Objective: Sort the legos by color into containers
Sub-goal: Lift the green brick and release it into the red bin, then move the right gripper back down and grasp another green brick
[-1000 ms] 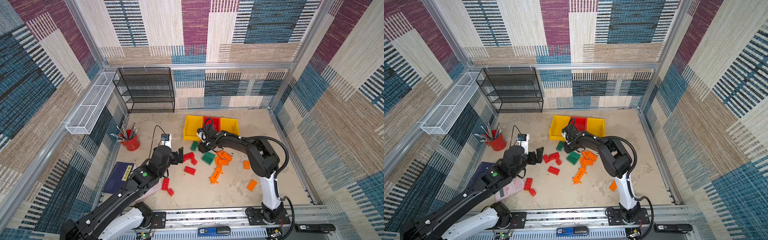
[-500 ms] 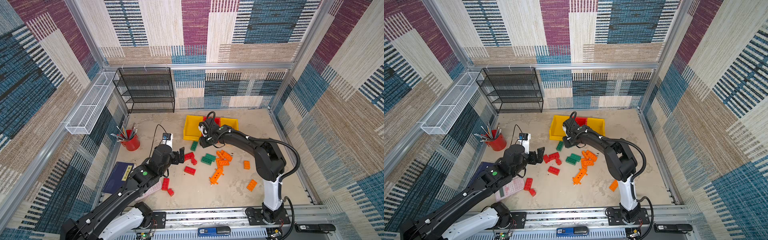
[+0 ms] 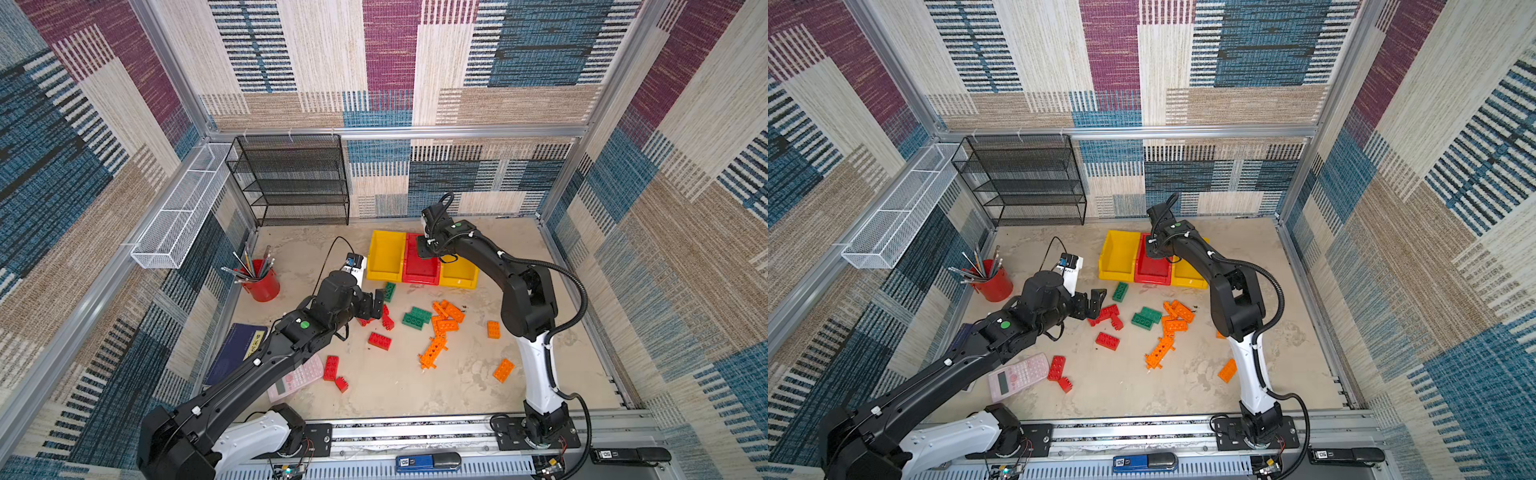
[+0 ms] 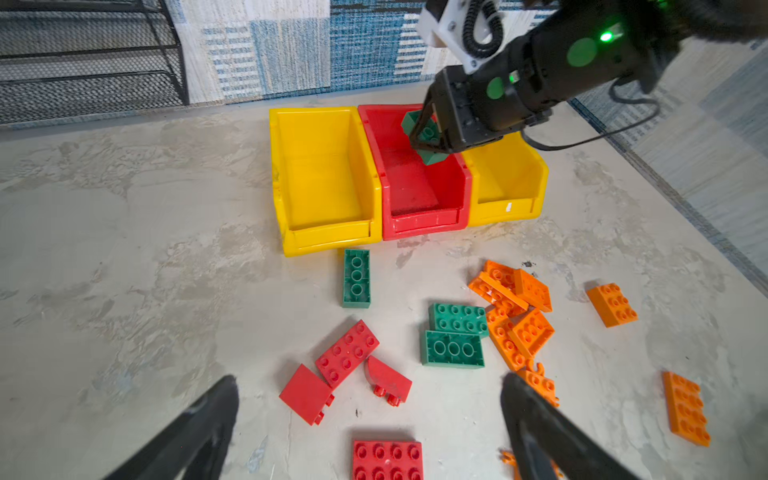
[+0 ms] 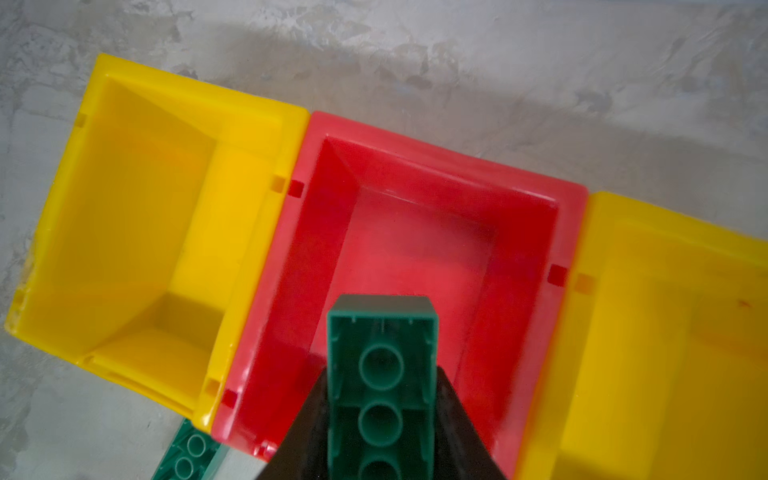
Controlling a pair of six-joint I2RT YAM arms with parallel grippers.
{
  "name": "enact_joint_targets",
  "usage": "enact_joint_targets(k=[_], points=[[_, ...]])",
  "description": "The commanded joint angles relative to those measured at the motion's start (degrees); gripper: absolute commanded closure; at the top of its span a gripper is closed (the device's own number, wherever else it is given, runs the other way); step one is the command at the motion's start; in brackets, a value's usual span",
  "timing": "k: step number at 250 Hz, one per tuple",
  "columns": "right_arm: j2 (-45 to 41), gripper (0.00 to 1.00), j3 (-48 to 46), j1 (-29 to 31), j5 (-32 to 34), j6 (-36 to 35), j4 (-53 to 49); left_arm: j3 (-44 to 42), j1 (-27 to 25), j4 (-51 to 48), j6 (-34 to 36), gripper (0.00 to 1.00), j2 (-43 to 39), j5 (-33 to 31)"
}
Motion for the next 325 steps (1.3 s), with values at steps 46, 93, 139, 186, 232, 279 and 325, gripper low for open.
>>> enact_joint_targets(k=[46, 93, 139, 186, 232, 279, 325], points=[[5.43, 0.62, 4.78, -0.78, 2.54, 1.91, -1.90, 1.91, 0.03, 0.77, 2.66, 0.02, 1.64, 1.83], [6.33, 0.38, 7.34, -0.79, 1.30, 1.91, -2.27, 2.57, 0.12, -1.09, 4.04, 0.01, 1.47, 0.46], [4.74, 0.37, 11.89, -0.04, 2.51, 4.02, -7.63, 2.02, 0.12, -3.66, 2.86, 0.02, 0.28, 0.59], [0.76, 0.36, 11.23, 5.31, 8.06, 9.97, -13.70, -2.70, 0.11, -6.48, 0.11, 0.02, -7.26, -1.43], [-1.78, 0.30, 6.16, 13.58, 8.58, 19.97, -15.02, -9.23, 0.16, -11.01, -2.75, 0.02, -18.75, -4.40], [-0.22, 0.28, 3.19, 17.79, 9.92, 27.90, -14.20, -11.64, 0.03, -13.23, -4.66, 0.02, -27.98, -3.85], [1.23, 0.28, -0.52, 18.39, 7.94, 31.08, -9.50, -9.74, 0.03, -17.70, -6.16, 0.02, -28.60, -2.44]])
